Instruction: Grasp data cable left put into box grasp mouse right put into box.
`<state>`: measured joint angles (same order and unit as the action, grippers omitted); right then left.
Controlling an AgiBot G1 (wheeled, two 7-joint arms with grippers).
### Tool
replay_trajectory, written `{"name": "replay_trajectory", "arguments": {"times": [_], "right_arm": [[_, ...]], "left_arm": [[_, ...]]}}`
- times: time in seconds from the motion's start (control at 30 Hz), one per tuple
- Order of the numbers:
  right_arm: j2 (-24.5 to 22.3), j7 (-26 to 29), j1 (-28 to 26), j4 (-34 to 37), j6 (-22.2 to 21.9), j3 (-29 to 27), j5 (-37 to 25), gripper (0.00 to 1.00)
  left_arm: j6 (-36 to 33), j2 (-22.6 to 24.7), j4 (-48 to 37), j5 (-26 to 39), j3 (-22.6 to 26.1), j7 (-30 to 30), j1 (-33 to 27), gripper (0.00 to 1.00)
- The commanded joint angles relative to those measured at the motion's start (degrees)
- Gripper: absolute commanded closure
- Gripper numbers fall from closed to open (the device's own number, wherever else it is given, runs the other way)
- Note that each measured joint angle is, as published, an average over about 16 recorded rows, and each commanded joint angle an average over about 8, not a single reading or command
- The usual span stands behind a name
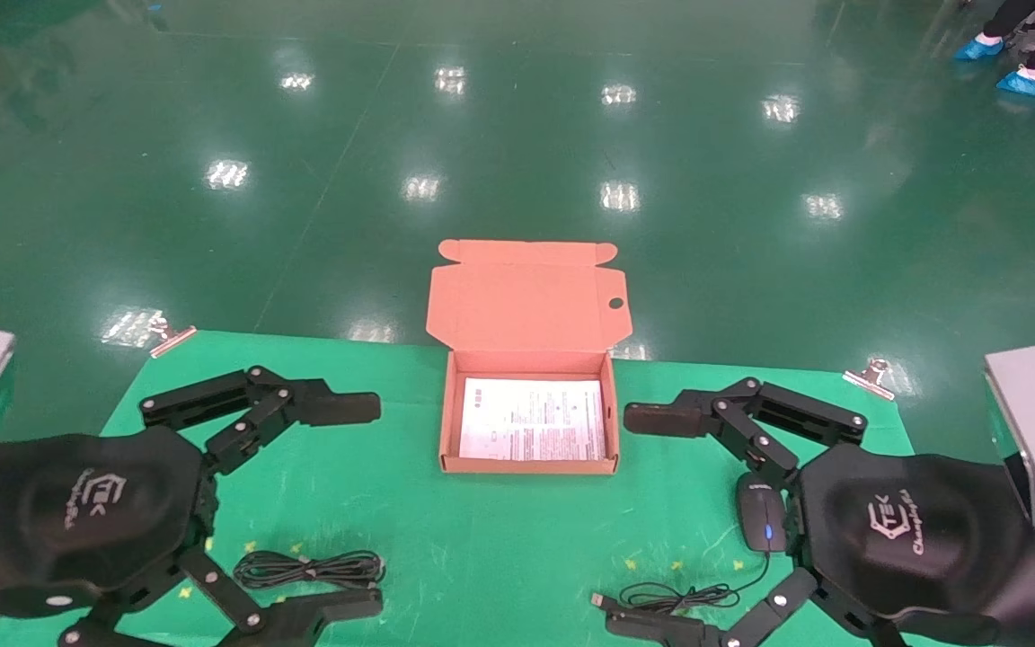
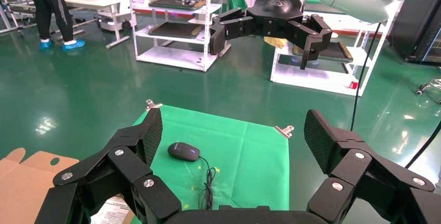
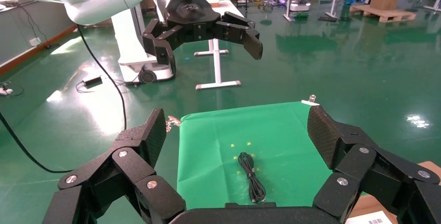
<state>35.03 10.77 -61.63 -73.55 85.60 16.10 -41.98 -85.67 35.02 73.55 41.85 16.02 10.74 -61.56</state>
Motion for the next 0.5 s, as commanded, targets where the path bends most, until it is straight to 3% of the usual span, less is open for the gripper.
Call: {"name": "replay_trajectory", "arguments": {"times": [0.03, 0.5], "right_arm": [[0.00, 0.00, 0.00, 0.00, 0.00, 0.00, 0.00, 0.00], [-0.38, -0.88, -0.20, 0.18, -0.35, 0.22, -1.67, 0.00]], "left_arm": [[0.00, 0.00, 0.00, 0.00, 0.00, 0.00, 0.00, 0.00], [0.16, 0.52, 0.20, 1.88, 0.69, -0.67, -0.82, 0.00]]}}
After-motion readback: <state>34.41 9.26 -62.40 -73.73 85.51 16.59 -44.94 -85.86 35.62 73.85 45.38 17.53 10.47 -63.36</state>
